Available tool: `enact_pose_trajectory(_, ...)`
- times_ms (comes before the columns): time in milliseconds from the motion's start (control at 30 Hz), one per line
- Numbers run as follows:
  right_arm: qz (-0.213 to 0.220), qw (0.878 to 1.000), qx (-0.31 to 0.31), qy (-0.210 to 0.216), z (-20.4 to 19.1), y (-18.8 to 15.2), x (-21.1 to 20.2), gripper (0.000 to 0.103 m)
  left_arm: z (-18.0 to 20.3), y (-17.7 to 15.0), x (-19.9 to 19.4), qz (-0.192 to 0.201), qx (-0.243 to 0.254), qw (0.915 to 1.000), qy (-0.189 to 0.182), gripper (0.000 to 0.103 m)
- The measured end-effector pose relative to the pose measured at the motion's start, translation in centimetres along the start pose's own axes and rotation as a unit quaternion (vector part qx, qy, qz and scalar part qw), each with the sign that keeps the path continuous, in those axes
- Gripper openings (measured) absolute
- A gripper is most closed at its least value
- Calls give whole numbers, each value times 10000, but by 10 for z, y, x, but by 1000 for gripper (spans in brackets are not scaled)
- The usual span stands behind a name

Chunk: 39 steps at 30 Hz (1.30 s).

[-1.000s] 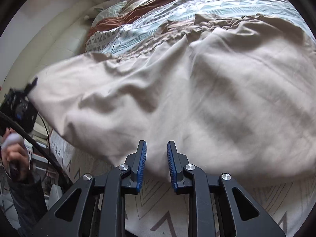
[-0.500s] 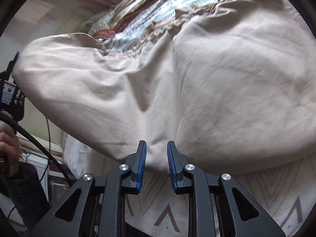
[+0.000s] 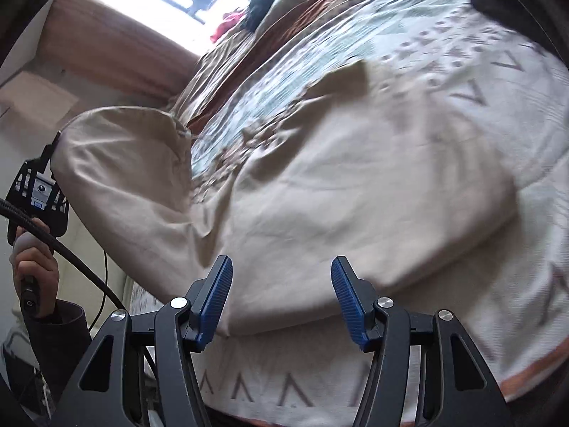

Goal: Fold large clothes

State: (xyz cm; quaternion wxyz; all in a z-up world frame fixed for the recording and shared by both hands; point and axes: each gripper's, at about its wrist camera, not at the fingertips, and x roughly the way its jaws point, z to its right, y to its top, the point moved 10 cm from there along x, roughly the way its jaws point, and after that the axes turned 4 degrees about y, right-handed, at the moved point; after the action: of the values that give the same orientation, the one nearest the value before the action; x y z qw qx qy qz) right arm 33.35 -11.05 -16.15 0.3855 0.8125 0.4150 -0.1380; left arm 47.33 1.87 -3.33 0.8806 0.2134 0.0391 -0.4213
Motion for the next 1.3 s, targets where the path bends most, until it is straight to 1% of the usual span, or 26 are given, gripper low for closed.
enact_pose_trajectory(167,252,9986,375,-278,44,-3,-39,56,2,-12,56,-418,-129,9990,-40,14)
enact_pose_trajectory(267,367,9969,562,-400,55,-3,-56,56,8,-22,86,-644,-122,9978,-77,14)
enact_pose_trajectory(333,412,9959,662,-461,64,-4,-64,56,12,-37,106,-846,-69,9964,-77,14)
enact_pose_trajectory(433,465,9943,852,-449,70,-6,-77,56,19,-59,132,-1149,42,9934,22,14)
enact_pose_trajectory(567,570,9936,875,-431,71,-3,-89,56,26,-95,162,-1549,208,9877,107,14)
enact_pose_trajectory(767,735,9927,855,-418,75,1,-107,56,19,-159,189,-2148,257,9762,158,14)
enact_pose_trajectory(867,803,9915,903,-489,82,-1,-117,56,13,-194,198,-2464,320,9683,246,14)
enact_pose_trajectory(933,836,9905,947,-541,87,-2,-123,56,6,-219,203,-2738,374,9604,344,14)
enact_pose_trajectory(967,853,9900,982,-554,90,-3,-125,56,0,-230,205,-2880,385,9558,456,14)
enact_pose_trajectory(1033,868,9892,1041,-554,94,-2,-127,56,-15,-251,205,-3131,477,9450,818,15)
enact_pose_trajectory(1100,872,9890,1063,-545,95,-1,-129,56,-29,-264,201,-3311,484,9369,1009,18)
enact_pose_trajectory(1167,865,9898,1010,-508,93,1,-128,56,-36,-267,194,-3426,314,9342,948,25)
enact_pose_trajectory(1233,815,9913,940,-433,89,2,-124,56,-37,-262,185,-3404,232,9362,840,36)
enact_pose_trajectory(1267,781,9921,909,-383,88,3,-119,56,-37,-256,177,-3329,258,9389,837,41)
enact_pose_trajectory(1300,750,9927,881,-335,86,3,-116,56,-37,-250,170,-3250,288,9415,845,53)
